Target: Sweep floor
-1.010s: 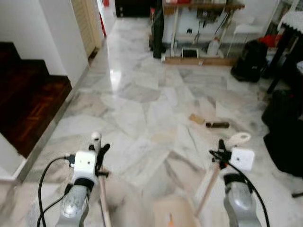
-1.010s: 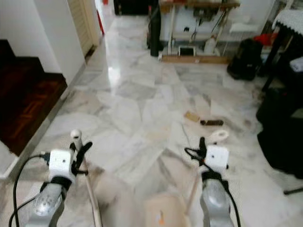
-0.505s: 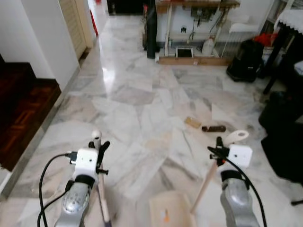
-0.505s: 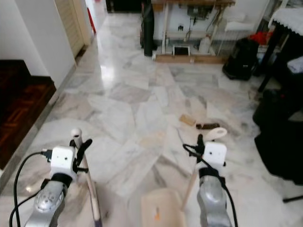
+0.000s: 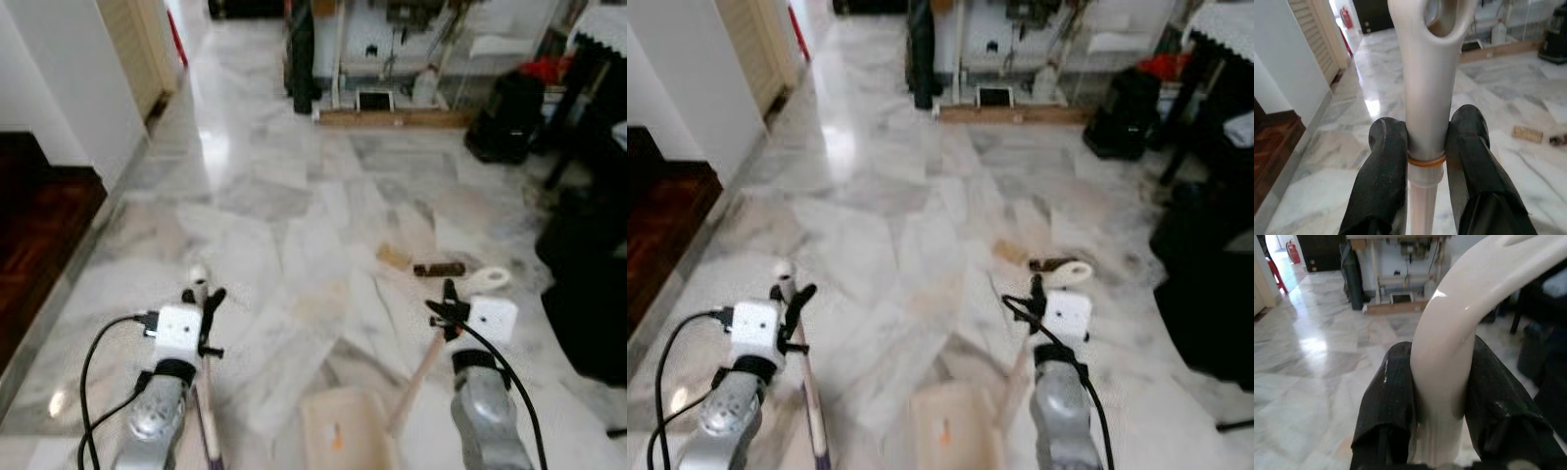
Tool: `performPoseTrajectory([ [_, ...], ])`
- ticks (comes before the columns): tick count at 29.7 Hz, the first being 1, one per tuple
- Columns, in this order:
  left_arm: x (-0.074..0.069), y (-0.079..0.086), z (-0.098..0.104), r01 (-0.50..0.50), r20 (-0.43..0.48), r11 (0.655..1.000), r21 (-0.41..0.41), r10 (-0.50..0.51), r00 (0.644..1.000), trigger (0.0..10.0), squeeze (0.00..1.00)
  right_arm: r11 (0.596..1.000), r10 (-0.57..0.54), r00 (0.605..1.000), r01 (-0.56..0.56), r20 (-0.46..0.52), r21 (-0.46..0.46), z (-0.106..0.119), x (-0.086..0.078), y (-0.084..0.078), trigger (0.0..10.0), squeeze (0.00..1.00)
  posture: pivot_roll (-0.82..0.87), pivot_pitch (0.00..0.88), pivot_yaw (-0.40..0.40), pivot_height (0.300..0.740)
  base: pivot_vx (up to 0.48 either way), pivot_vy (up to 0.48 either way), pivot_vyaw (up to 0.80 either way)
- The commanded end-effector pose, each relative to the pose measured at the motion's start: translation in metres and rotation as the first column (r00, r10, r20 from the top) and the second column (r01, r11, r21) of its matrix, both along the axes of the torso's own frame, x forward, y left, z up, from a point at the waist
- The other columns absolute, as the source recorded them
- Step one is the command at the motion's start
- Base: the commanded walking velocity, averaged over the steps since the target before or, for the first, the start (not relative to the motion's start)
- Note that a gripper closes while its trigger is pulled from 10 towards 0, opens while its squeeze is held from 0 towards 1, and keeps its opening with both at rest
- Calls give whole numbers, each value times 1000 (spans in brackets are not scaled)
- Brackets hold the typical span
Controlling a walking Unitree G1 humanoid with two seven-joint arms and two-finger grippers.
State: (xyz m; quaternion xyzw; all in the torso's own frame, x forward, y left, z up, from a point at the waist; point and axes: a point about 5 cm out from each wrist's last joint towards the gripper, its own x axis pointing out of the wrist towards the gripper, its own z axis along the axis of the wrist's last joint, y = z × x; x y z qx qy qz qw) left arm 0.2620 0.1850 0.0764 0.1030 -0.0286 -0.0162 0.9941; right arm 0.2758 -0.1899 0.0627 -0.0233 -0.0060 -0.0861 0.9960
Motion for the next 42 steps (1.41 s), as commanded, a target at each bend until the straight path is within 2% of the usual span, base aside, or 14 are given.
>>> performPoseTrajectory([
  [1, 2, 6, 7, -12, 31, 1000, 24, 11, 999, 10000, 0, 1000, 11, 999, -12, 50, 6, 11, 6, 6, 10000, 0, 55, 59, -26, 740, 352, 0, 0],
  [42, 2, 3, 6, -2, 37, 1000, 13, 1, 999, 10000, 0, 999, 39, 998, -40, 57, 14, 11, 9, 13, 10000, 0, 57, 16, -24, 740, 355, 0, 0],
])
